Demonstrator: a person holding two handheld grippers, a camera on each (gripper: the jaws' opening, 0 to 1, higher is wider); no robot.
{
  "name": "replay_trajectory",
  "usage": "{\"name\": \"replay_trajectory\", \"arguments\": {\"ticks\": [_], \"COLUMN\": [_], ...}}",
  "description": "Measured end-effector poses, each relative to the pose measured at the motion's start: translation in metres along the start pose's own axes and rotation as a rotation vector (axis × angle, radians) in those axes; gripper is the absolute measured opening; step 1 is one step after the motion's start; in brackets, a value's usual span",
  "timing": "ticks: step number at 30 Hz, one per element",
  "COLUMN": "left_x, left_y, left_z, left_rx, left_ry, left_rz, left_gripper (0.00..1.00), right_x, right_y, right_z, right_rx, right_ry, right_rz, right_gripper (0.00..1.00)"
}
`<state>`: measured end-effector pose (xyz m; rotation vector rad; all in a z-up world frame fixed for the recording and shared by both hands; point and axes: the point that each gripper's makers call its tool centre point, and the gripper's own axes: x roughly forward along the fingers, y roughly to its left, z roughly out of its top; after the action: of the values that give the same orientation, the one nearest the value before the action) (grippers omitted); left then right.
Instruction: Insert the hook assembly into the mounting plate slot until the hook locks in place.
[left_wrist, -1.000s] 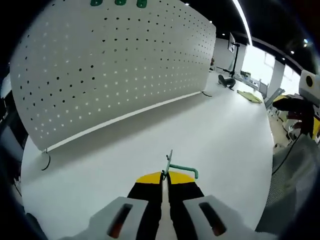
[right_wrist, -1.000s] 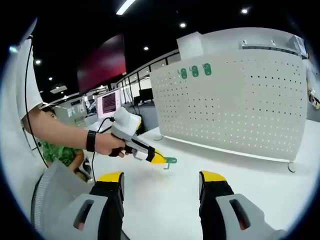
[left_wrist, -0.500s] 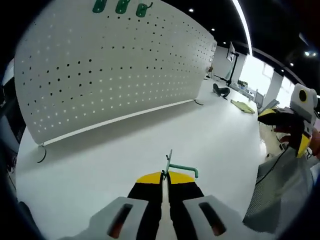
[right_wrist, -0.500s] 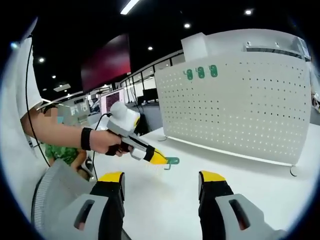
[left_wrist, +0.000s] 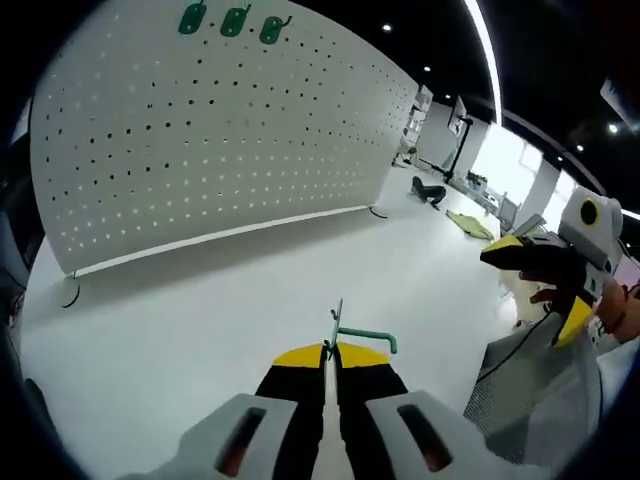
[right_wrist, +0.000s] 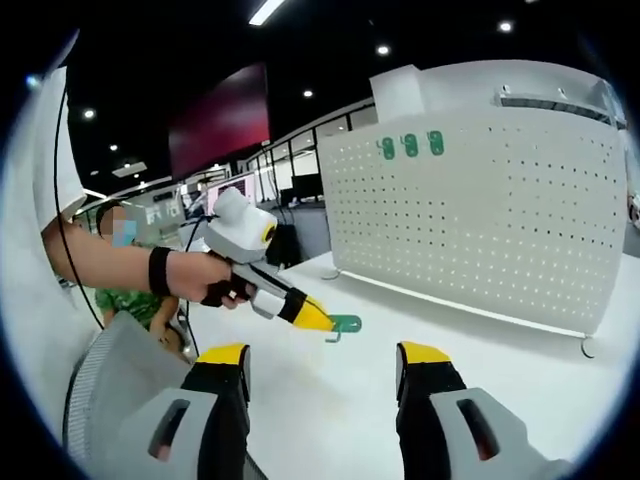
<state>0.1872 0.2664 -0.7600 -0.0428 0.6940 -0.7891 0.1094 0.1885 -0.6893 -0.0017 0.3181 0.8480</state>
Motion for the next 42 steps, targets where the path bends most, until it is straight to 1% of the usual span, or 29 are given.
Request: {"name": "replay_trajectory", "arguments": {"ticks": [7,10,14,19,23,24,27,31,33,34,38,40,41,42], "left_x": [-0.005,-0.006,-0.007,-0.009,-0.01,-0.011,-0.012,-0.014,-0.014,-0.014,-0.013,-0.013,-0.015,-0.015], "left_y": [-0.007,-0.013,-0.017,-0.029,-0.038,-0.042,-0.048,-0.056,-0.061,-0.066,-0.074,-0.075,-0.078,-0.078], "left_z": [-0.001,-0.003,-0.005,-0.006,-0.008,-0.01,-0.01,-0.01,-0.01,-0.011,-0.014,-0.015,-0.017,-0.017], "left_rx": [-0.029,-0.082,-0.086,-0.12,-0.131,-0.128,-0.118,-0.138,-0.138,-0.128,-0.13,-0.128,-0.127,-0.132], "left_ry": [-0.008,-0.003,0.01,0.023,0.042,0.056,0.063,0.075,0.082,0.088,0.121,0.125,0.144,0.146], "left_rz": [-0.012,-0.028,-0.036,-0.066,-0.095,-0.11,-0.125,-0.158,-0.171,-0.193,-0.211,-0.211,-0.229,-0.229], "left_gripper": [0.03,0.03,0.03,0.03,0.03,0.03,0.03,0.03,0.03,0.03,0.03,0.03,0.03,0.03], "right_x": [0.0,0.001,0.002,0.003,0.003,0.003,0.004,0.007,0.007,0.007,0.008,0.008,0.008,0.007], "right_y": [0.003,0.007,0.012,0.015,0.017,0.018,0.02,0.024,0.026,0.027,0.026,0.026,0.026,0.026], "right_z": [-0.001,-0.005,-0.005,-0.007,-0.009,-0.009,-0.011,-0.016,-0.018,-0.019,-0.022,-0.024,-0.024,-0.024], "right_rx": [-0.011,-0.007,-0.024,-0.04,-0.033,-0.031,-0.051,-0.064,-0.076,-0.081,-0.102,-0.112,-0.117,-0.119], "right_ry": [0.001,0.015,0.019,0.029,0.035,0.037,0.046,0.07,0.081,0.084,0.104,0.116,0.119,0.119], "right_rz": [0.006,0.023,0.038,0.05,0.064,0.067,0.076,0.088,0.092,0.093,0.095,0.095,0.098,0.099], "right_gripper": [0.57,0.55,0.52,0.48,0.43,0.42,0.38,0.36,0.34,0.32,0.31,0.29,0.28,0.27]}}
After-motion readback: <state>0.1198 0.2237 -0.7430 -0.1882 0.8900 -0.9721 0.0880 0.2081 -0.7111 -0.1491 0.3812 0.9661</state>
